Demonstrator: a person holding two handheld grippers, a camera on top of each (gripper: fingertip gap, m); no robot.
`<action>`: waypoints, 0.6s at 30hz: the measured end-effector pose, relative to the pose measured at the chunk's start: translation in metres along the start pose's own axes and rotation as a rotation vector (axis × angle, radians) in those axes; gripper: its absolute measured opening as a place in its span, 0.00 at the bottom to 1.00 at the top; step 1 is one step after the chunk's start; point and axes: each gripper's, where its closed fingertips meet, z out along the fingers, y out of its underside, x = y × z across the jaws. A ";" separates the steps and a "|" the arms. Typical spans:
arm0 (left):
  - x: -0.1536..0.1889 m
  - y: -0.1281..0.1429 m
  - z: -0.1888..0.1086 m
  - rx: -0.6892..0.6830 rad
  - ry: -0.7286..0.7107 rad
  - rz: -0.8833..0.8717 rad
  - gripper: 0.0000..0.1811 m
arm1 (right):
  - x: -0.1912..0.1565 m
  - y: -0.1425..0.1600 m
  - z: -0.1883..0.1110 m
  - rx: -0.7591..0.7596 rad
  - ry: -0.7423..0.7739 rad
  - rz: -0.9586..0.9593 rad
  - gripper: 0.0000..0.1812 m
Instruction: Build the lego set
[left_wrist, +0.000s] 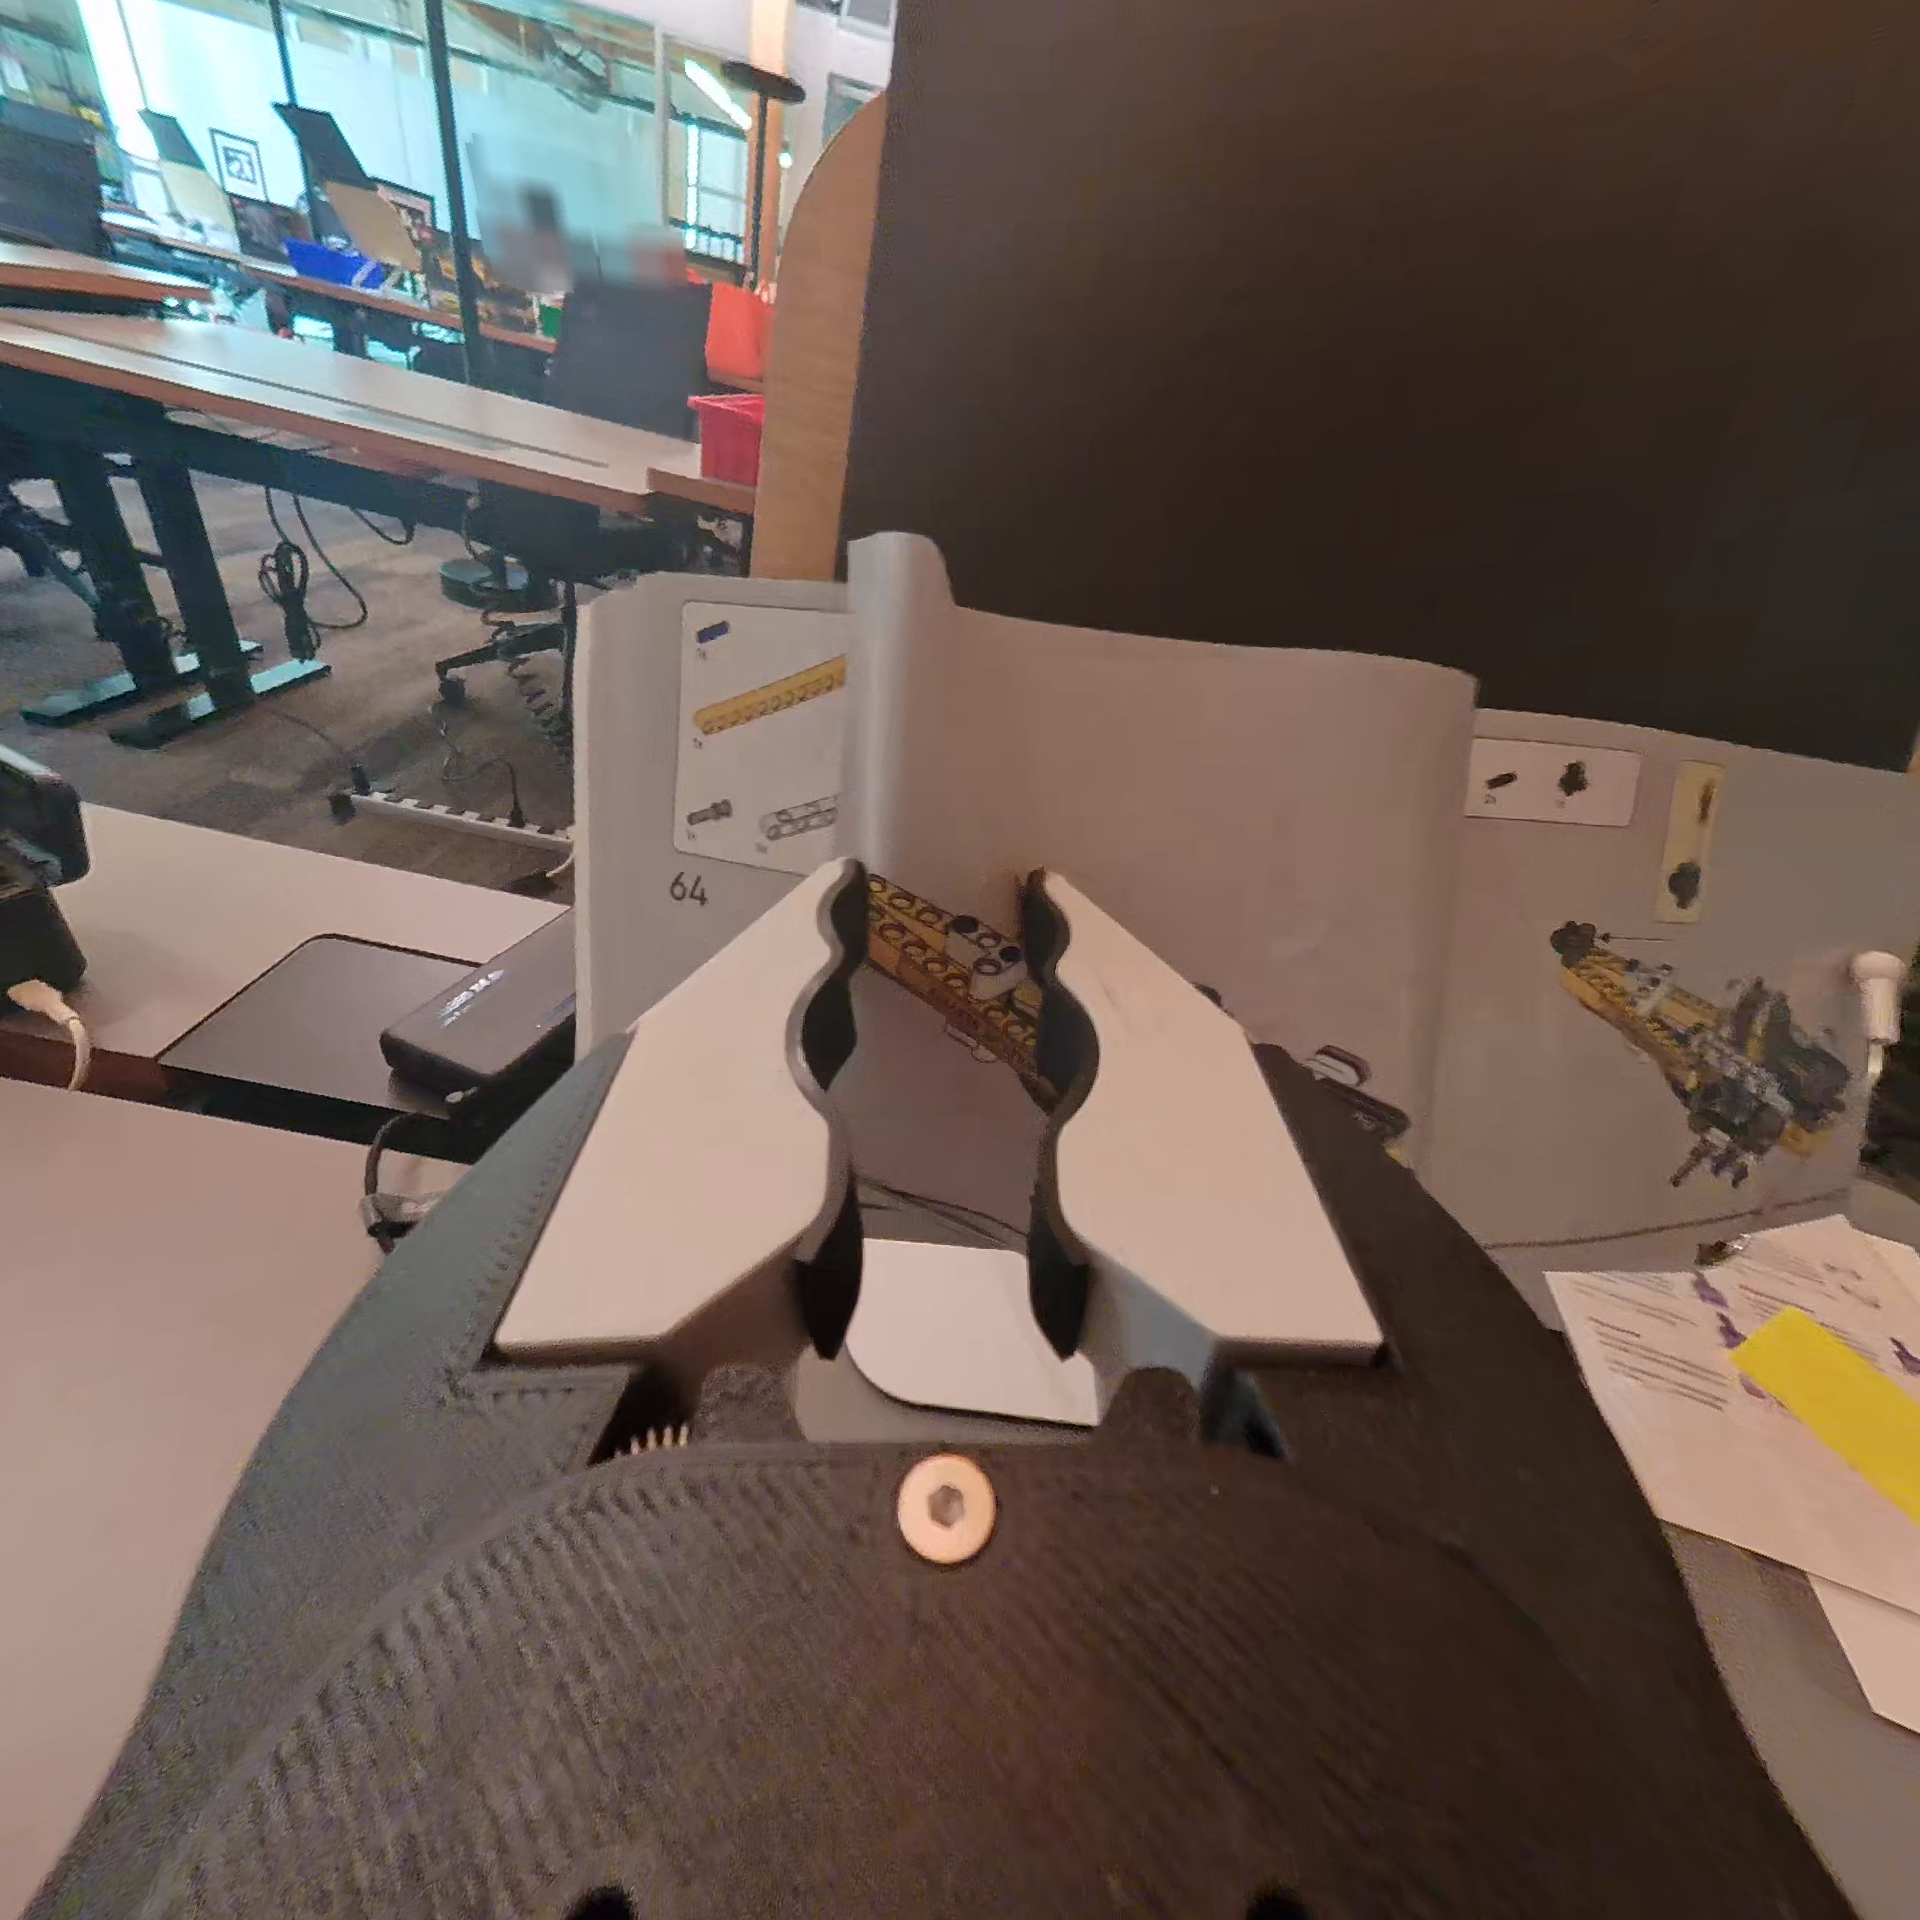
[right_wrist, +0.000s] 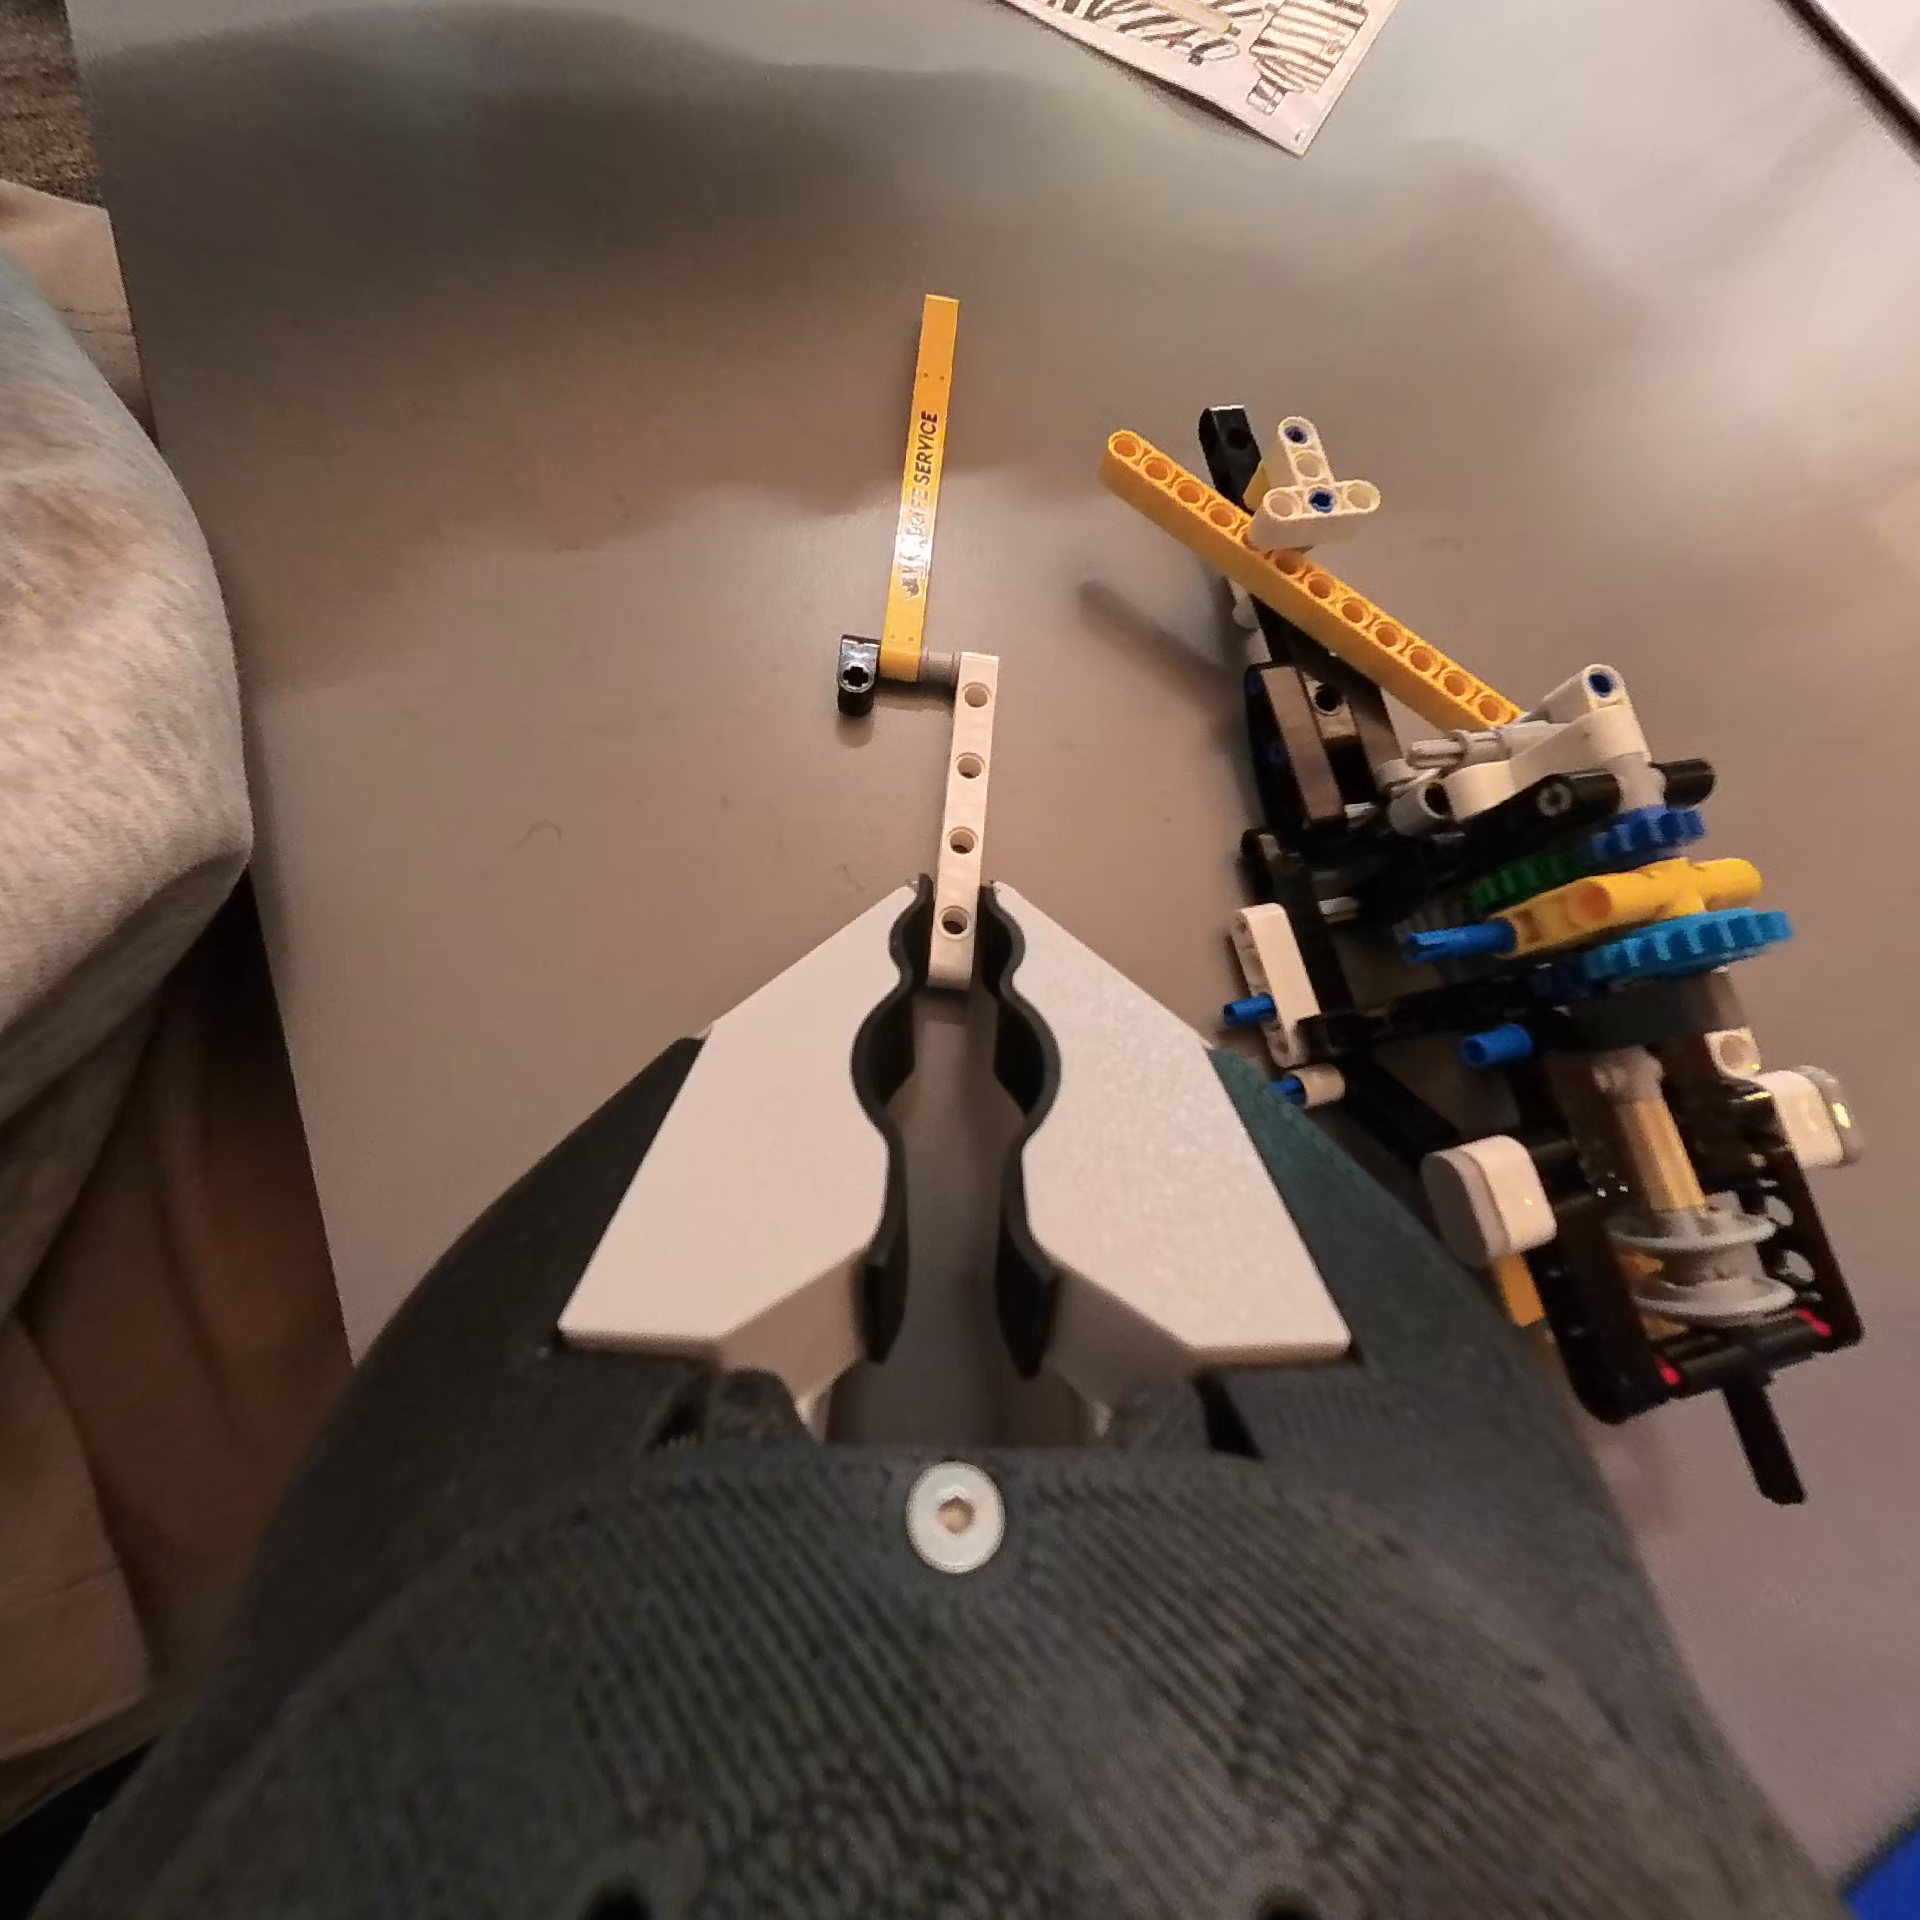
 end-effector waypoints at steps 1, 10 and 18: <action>0.004 -0.002 -0.003 0.011 0.016 -0.002 0.14 | 0.000 0.000 0.000 0.000 0.000 0.000 0.04; 0.101 -0.011 -0.040 0.057 0.367 -0.117 0.06 | 0.000 0.000 0.000 0.000 -0.001 0.001 0.04; 0.226 0.058 -0.067 -0.175 0.756 0.051 0.48 | 0.000 0.000 0.000 0.000 0.009 -0.010 0.04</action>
